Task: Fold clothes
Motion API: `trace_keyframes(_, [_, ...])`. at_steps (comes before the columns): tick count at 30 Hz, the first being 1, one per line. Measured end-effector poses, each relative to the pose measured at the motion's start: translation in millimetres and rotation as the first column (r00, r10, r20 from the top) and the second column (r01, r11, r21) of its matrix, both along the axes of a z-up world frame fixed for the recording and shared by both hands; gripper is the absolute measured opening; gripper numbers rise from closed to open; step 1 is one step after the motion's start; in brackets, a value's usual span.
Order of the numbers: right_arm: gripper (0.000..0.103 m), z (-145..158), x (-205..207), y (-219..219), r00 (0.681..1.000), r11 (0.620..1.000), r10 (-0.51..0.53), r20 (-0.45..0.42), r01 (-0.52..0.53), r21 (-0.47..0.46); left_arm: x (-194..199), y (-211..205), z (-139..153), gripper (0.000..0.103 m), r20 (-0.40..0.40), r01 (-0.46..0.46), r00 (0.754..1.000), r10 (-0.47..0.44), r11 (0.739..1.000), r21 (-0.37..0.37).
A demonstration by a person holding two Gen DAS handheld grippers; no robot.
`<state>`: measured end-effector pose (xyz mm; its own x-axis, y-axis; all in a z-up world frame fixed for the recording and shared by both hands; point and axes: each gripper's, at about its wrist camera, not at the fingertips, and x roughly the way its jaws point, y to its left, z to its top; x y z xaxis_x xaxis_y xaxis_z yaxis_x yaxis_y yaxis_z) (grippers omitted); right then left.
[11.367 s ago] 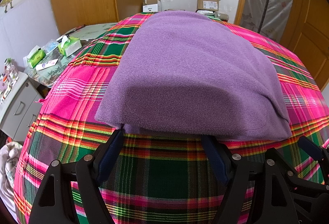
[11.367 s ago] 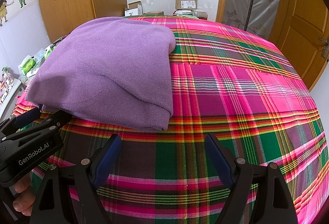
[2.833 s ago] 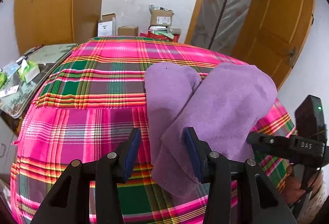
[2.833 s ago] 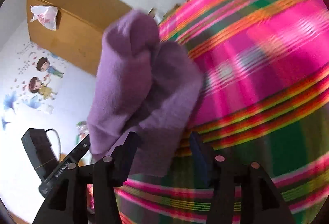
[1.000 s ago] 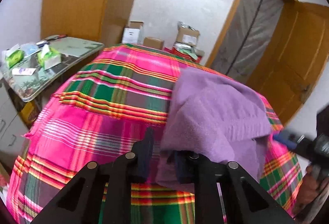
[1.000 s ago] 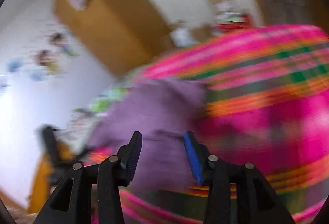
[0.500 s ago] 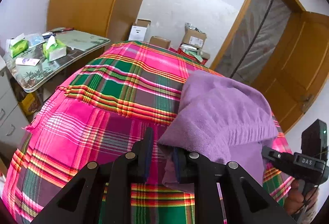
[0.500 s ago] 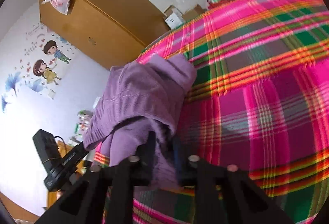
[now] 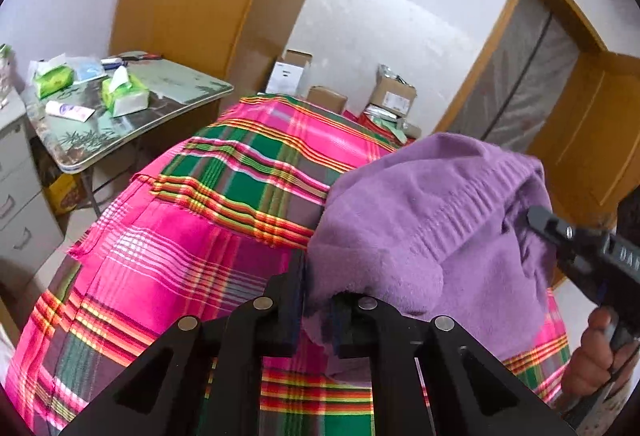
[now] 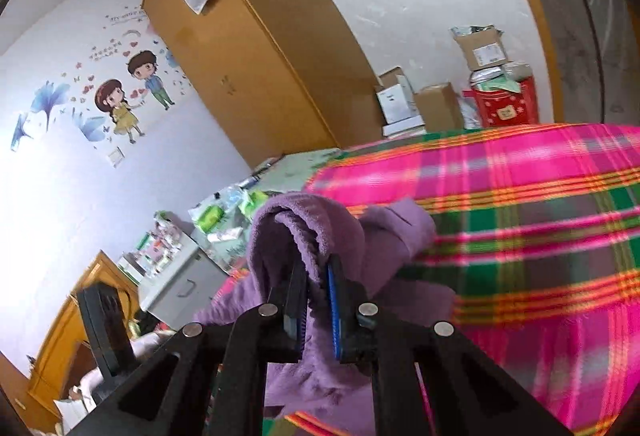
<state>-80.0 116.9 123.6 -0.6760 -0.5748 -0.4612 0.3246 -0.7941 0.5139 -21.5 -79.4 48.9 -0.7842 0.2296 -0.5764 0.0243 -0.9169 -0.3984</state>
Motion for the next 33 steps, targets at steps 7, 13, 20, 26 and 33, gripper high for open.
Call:
trace_keyframes(7, [0.01, 0.8, -34.6, -48.2, 0.996, 0.996, 0.084, 0.019, -0.084, 0.01, -1.9, -8.5, -7.2, 0.01, 0.018, -0.026, 1.0, 0.026, 1.0, 0.015])
trace_keyframes(13, [0.021, -16.6, -40.4, -38.4, 0.99, 0.997, 0.081, 0.118, -0.08, -0.017, -4.6, -10.7, -13.9, 0.009, 0.039, -0.027, 0.999, 0.026, 0.999, 0.019])
trace_keyframes(20, [0.04, -27.6, -11.3, 4.3, 0.99, 0.995, 0.0, 0.144, 0.014, -0.098, -5.9, -8.6, -17.3, 0.009, 0.053, -0.015, 0.998, 0.014, 1.0, 0.023])
trace_keyframes(26, [0.04, -46.3, 27.8, 8.2, 0.993, 1.0, 0.007, 0.121, -0.004, -0.024, -0.3, -9.2, -13.7, 0.009, 0.042, -0.012, 0.999, 0.011, 1.0, 0.027])
trace_keyframes(33, [0.049, -55.9, 49.5, -28.0, 0.992, 0.986, 0.11, 0.061, -0.116, 0.116, 9.3, -12.7, -10.4, 0.011, 0.034, -0.013, 0.999, 0.012, 0.999, 0.033])
